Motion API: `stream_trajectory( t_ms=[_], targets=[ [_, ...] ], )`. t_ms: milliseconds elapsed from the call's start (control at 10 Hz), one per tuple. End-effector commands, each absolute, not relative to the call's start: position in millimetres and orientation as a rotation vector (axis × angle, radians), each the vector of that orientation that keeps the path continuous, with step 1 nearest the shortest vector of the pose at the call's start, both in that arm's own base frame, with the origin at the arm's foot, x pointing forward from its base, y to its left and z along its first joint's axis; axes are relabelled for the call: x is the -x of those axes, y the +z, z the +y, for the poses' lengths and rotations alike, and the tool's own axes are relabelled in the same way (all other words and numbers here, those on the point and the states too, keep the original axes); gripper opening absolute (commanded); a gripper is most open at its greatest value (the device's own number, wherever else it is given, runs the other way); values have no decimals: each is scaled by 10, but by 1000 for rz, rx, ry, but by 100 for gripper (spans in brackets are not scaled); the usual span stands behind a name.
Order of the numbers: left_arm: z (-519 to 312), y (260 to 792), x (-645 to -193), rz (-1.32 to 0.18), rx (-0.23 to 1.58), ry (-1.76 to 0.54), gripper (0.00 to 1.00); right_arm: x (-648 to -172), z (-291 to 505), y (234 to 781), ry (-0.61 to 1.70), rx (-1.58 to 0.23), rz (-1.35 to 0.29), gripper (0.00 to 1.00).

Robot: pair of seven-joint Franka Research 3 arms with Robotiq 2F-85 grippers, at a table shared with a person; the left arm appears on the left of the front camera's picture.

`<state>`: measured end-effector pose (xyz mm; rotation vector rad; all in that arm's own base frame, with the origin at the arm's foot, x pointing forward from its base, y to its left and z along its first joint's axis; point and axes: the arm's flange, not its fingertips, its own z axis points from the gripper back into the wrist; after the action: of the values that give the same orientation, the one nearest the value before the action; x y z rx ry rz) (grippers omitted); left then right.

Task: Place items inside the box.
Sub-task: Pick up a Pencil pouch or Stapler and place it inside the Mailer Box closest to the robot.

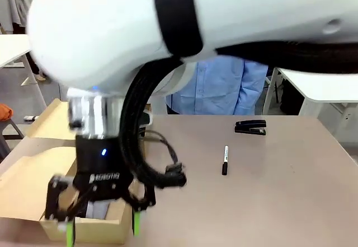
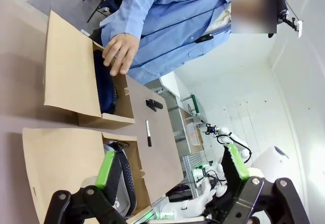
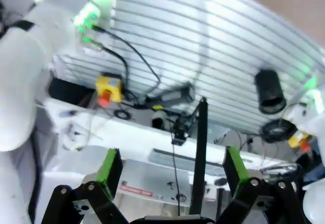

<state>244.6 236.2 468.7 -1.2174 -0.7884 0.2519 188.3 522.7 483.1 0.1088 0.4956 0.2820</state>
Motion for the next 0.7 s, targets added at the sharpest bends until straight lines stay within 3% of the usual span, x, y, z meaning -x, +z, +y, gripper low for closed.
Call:
stream_trajectory(
  t_ms=[0, 300, 600],
  targets=[
    [2347, 4684, -2447, -812, 1227, 236, 100, -2233, 4400, 5145, 275, -441, 393, 100],
    [2347, 4684, -2447, -812, 1227, 236, 100, -2498, 2437, 5354, 17, -1000, 284, 100],
    [2347, 4684, -2447, -812, 1227, 236, 100, -2394, 1063, 5045, -256, -1329, 136, 100]
  ],
)
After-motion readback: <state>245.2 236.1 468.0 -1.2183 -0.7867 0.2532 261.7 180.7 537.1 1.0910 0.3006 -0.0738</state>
